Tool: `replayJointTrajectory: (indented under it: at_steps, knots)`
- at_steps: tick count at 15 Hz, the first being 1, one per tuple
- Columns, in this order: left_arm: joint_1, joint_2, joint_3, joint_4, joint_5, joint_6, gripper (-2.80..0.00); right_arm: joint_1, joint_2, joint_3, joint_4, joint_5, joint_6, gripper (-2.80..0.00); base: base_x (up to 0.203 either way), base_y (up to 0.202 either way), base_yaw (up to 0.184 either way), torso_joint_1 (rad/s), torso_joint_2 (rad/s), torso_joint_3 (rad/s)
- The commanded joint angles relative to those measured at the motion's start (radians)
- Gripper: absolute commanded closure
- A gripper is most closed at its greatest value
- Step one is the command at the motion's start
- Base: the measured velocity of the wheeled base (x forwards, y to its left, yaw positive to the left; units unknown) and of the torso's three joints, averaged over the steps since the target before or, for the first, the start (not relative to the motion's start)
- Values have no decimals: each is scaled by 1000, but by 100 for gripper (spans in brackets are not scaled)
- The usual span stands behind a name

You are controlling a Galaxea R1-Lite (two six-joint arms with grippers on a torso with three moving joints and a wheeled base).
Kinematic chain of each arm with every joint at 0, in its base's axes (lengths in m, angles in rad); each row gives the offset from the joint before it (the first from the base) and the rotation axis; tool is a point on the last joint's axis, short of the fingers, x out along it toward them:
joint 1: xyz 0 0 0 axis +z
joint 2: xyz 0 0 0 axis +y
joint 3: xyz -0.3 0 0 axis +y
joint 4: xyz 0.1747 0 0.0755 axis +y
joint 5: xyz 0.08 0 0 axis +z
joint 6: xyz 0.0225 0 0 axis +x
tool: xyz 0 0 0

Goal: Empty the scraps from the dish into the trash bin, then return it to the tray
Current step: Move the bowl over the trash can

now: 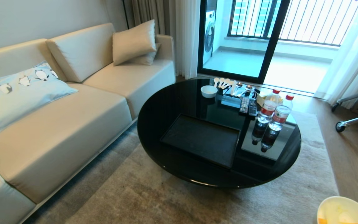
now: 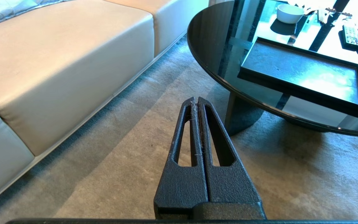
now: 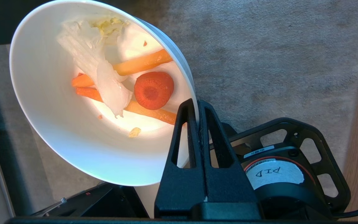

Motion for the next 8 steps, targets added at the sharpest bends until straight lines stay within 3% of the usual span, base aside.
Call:
replayJointTrajectory:
  at_steps: [1,8]
  knots:
    - [0,0,0,-1,0,-1,0,0,0,2,-1,0,3,0,0,0,0,0,0,0]
    - [0,0,0,-1,0,-1,0,0,-20,3,10,0,2,0,0,0,0,0,0,0]
